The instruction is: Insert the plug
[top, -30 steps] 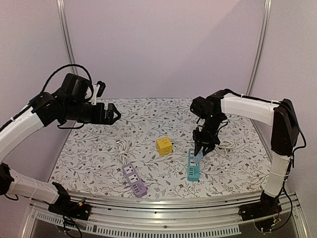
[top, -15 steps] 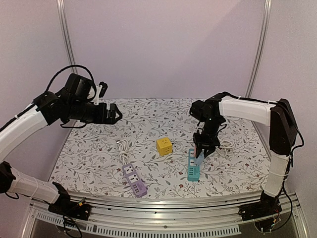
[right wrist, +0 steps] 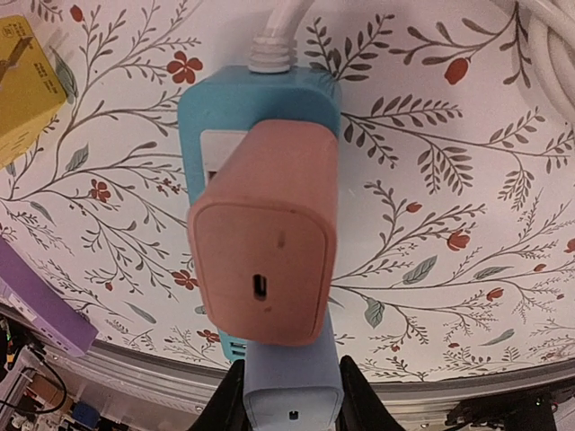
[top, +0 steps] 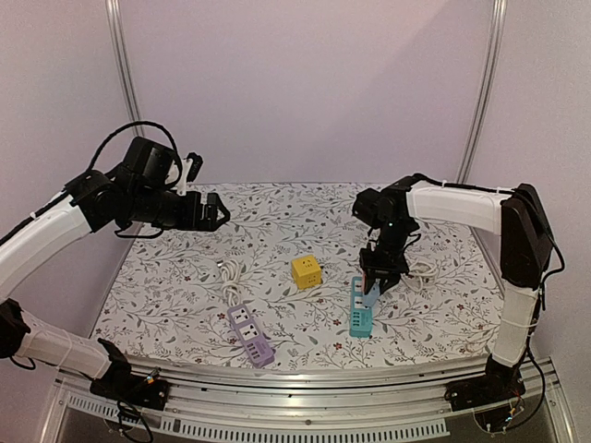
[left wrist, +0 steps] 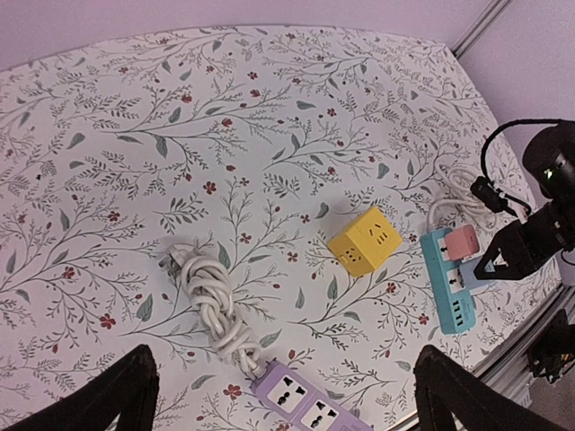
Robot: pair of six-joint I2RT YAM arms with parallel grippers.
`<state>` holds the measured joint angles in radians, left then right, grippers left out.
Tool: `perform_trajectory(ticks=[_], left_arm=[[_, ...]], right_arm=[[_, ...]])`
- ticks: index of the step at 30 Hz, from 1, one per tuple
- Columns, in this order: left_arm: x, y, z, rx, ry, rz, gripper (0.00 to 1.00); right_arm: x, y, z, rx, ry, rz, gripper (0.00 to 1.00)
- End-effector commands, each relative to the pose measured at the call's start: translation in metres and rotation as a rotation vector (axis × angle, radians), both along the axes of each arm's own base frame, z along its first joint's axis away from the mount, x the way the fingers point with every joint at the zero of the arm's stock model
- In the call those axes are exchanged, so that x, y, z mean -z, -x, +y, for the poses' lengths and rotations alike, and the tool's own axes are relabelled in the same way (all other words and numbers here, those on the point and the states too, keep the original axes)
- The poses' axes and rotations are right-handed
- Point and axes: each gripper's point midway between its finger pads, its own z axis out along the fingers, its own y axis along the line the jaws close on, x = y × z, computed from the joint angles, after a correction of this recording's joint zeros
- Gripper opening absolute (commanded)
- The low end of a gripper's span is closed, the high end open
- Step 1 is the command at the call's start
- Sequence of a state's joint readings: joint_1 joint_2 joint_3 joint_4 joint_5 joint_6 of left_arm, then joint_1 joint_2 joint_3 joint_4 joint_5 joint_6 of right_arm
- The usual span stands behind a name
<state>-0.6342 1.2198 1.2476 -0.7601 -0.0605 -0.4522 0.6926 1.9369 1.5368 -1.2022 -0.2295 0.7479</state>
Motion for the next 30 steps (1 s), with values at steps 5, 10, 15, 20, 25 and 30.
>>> perform_trajectory(ticks=[5,10,15,20,25,30], left_arm=[[0.0029,-0.0026,0.0052,-0.005,-0.007,-0.001,0.99],[0.0016,-0.0025,0.0065,-0.008,-0.006,-0.004,1.0],[0.0015,-0.0018,0.0069,-0.007,-0.006,-0.003,0.99],[0.0006,-0.001,0.0081,-0.009,-0.005,-0.005,0.99],[-0.0001,-0.0004,0.0086,-0.01,-0.003,-0.006,0.99],[-0.0014,0.0001,0.0097,-0.013,-0.002,-0.008,0.99]], right_arm=[[0.0142,0.0014,-0.0069,0.021,0.038,0.018,0.0],[0.0139,0.0015,-0.0082,0.038,0.051,0.018,0.0],[0.0147,0.0024,-0.0078,0.06,0.063,0.021,0.0],[0.0145,0.0037,-0.0102,0.072,0.083,0.023,0.0],[0.0121,0.0036,-0.0102,0.087,0.108,0.029,0.0],[0.0117,0.0033,-0.0055,0.082,0.118,0.03,0.0]])
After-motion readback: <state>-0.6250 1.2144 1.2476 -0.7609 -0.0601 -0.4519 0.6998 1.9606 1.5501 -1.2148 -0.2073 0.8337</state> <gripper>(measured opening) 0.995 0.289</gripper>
